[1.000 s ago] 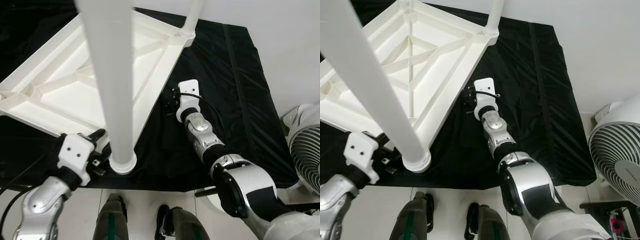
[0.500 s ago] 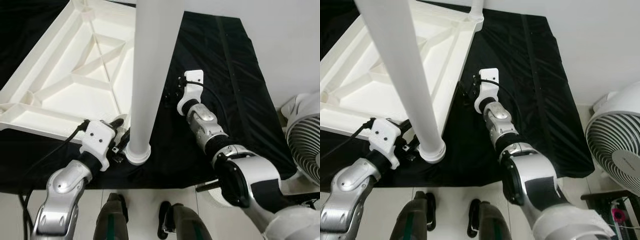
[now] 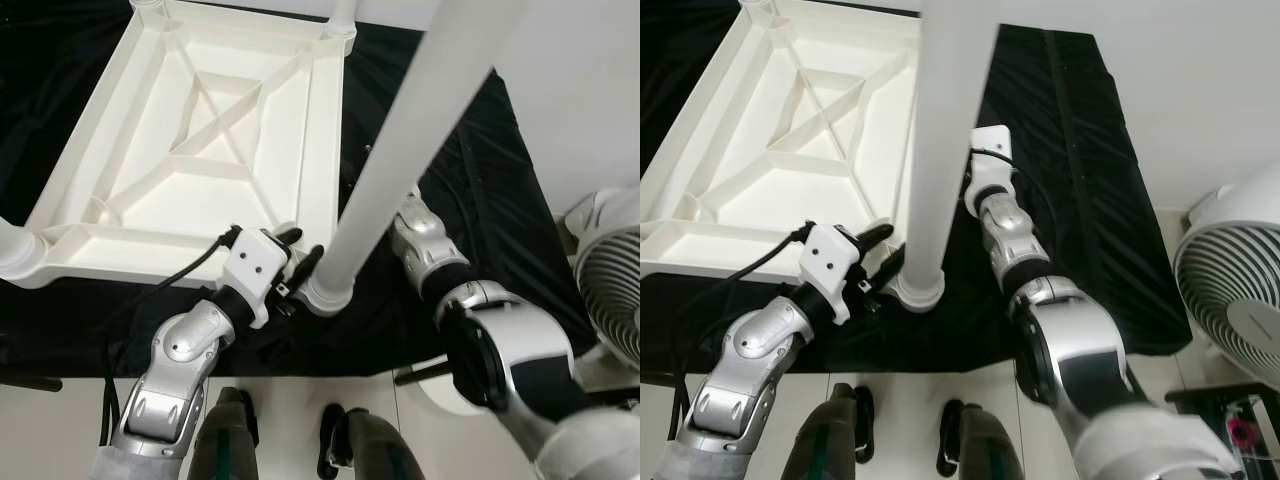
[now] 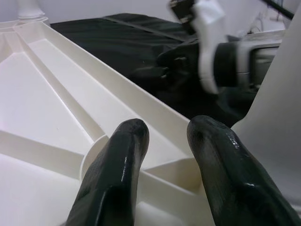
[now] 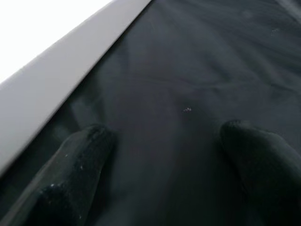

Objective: Building children table

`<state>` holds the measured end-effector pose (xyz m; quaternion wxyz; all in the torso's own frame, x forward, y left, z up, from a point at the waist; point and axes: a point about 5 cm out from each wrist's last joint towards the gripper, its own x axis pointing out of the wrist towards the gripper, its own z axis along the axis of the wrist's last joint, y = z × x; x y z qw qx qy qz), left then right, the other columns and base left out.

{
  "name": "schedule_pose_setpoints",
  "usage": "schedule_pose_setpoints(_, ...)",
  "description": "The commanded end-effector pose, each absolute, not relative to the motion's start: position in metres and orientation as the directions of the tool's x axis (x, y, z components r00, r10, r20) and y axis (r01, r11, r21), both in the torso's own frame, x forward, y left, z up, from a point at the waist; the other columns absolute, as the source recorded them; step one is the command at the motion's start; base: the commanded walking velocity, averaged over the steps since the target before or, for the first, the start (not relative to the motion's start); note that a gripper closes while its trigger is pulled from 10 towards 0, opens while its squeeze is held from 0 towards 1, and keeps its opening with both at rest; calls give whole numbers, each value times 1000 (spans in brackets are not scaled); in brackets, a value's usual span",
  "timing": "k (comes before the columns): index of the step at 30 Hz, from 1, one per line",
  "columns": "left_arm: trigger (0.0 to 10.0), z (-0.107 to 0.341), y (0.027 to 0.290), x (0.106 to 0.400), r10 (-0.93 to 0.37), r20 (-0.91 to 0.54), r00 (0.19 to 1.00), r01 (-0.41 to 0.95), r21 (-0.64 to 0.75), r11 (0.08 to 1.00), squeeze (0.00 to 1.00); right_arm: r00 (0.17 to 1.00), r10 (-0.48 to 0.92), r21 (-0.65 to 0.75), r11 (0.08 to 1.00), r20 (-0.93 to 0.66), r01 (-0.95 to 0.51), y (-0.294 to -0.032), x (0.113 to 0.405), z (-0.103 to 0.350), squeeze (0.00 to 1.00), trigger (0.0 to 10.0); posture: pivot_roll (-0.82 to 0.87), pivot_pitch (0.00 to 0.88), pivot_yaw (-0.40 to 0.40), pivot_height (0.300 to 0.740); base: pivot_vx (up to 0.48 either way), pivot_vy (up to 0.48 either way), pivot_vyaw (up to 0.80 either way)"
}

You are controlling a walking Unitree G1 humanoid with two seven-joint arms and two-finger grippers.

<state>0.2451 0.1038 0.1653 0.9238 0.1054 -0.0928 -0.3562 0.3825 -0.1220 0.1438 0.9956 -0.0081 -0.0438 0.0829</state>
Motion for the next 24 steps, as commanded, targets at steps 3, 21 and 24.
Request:
schedule_pose_setpoints(3,10000,160,107,244,-717,68,694,681,259,685,0,984,126,19,991,129,-129,-138,370,134,0,10000,82,151,-56,740,0,0,0)
schedule_pose_setpoints(21,10000,160,144,261,-646,17,763,603,338,722,0,893,357,10,928,273,-374,-172,288,143,0,10000,52,129,-25,740,0,0,0)
schedule_pose_setpoints(24,10000,159,153,265,-631,-15,776,591,366,719,0,837,504,-52,861,214,-506,-171,269,145,0,10000,43,121,-16,740,0,0,0)
